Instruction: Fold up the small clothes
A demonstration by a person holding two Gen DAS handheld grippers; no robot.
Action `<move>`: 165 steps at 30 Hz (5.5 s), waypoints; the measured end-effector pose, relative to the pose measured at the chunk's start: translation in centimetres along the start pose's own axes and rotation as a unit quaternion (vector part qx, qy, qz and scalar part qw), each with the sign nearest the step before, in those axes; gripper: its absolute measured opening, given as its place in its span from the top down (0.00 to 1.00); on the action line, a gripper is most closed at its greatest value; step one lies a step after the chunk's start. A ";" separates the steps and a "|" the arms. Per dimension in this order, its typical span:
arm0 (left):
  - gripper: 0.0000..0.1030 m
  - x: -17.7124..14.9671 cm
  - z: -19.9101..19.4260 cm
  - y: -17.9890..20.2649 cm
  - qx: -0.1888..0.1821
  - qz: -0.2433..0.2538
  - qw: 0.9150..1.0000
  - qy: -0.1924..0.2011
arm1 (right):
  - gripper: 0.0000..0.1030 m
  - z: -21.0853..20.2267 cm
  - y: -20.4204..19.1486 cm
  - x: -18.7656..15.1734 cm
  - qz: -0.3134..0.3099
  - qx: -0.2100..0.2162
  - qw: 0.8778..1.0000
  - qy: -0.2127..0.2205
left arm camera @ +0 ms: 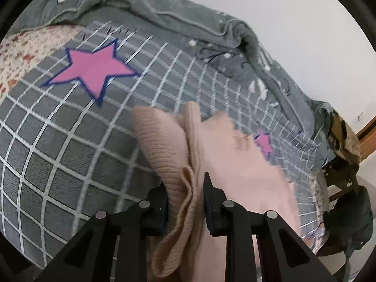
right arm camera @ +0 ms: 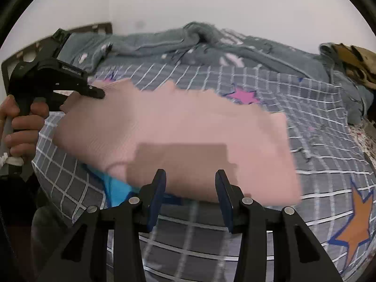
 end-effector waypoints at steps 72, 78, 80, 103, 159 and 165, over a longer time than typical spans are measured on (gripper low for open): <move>0.39 -6.9 0.7 10.4 -0.071 0.074 0.994 -0.032 | 0.89 6.8 16.9 1.6 0.246 0.060 0.967 0.009; 0.38 -8.0 1.5 12.3 -0.088 0.103 0.990 -0.042 | 0.65 2.9 17.1 2.0 0.247 0.061 0.966 0.038; 0.38 -8.1 1.6 12.3 -0.089 0.104 0.990 -0.042 | 0.61 0.7 16.4 1.9 0.235 0.069 0.968 0.051; 0.36 -10.0 0.6 11.4 -0.097 0.094 0.990 -0.052 | 0.94 1.1 14.9 -2.4 0.225 0.066 0.972 0.019; 0.65 -2.1 5.5 10.9 -0.035 0.106 0.993 0.043 | 0.83 11.1 12.6 8.4 0.267 0.208 0.941 0.019; 0.65 2.6 5.9 7.5 0.000 0.105 0.993 0.062 | 0.83 15.2 8.3 11.3 0.251 0.235 0.939 0.010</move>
Point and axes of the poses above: each gripper's, at about its wrist camera, not at the fingertips, and z roughly the way its jaws point, y to its right, x to its top, the point moved 2 cm from there along z, roughly the way its jaws point, and after that the axes turned 8 degrees about y, right-handed, at the moved point
